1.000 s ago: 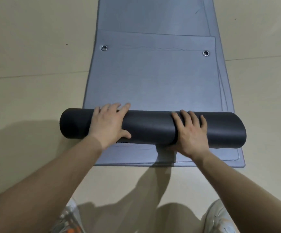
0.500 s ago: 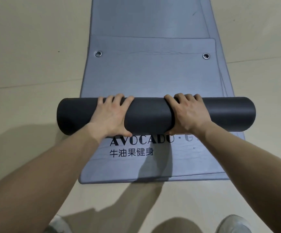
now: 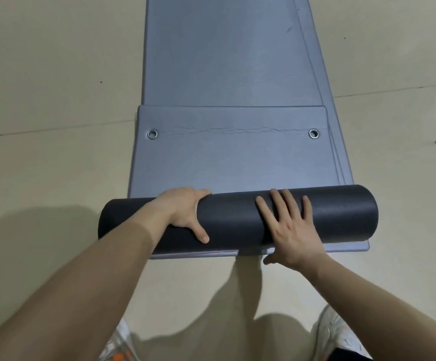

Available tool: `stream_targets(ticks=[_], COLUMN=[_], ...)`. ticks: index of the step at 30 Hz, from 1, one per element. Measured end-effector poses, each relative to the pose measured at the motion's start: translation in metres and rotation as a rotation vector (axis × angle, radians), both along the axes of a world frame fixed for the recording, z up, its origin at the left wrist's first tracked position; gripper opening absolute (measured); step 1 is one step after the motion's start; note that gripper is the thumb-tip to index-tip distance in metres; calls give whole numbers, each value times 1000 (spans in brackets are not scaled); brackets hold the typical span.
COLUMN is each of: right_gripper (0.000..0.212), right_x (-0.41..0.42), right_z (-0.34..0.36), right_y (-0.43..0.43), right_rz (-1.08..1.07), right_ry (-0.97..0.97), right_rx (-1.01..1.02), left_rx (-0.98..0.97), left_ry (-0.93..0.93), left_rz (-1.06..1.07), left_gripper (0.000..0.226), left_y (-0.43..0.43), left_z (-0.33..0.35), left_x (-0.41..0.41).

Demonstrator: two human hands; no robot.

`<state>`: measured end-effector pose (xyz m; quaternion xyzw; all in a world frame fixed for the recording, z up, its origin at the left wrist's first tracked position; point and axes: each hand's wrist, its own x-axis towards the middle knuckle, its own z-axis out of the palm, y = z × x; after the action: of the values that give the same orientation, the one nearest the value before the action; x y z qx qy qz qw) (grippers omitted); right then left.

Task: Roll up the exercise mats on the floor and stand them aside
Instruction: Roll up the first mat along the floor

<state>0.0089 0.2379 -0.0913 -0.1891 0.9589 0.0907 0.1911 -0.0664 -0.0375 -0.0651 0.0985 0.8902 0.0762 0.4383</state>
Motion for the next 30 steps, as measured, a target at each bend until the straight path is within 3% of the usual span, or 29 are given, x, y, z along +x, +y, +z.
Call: stream_targets(ticks=[4,5,8,14,16,20,22,27,28,30], right_gripper=[145,144,145,134,128,121,118,109,111,121], right_x=[-47,-65,-90,-83,-111,-154,-157,-106,-92,-62], right_z=[2,7,14,-4,2,24,34,40,39,33], right_y=[-2,-2,-1,11,10,-3,-8,-8,-5,2], right_rz=[-31,-28,-16,40,66,26,-20,-64,-69,-57], right_ry=[-66,-123,-196,57,18,-164,-248,-541,-511,-266], right_rx=[-78,-87,-97,-96,-117,-114,-114,-98,-127,-148], left_rx=[-155,-192,-302,-138,-142,-188,-164,-95,-91,-66], left_ry=[375,422,436,432,399,524,480,146,147,118], left_rz=[111,119,14,-73,-89,-83,-59,-78,-88,-53], left_gripper=[105,108,139,134,138,137,128,122,122,123], left_y=[9,14,23,-5,-7,2,3,-3,-3,-2], left_z=[8,7,-6,-12,-10,-9,-4,7,7,10], left_x=[37,53,66,-19,-38,-37,-41,-4,6,5])
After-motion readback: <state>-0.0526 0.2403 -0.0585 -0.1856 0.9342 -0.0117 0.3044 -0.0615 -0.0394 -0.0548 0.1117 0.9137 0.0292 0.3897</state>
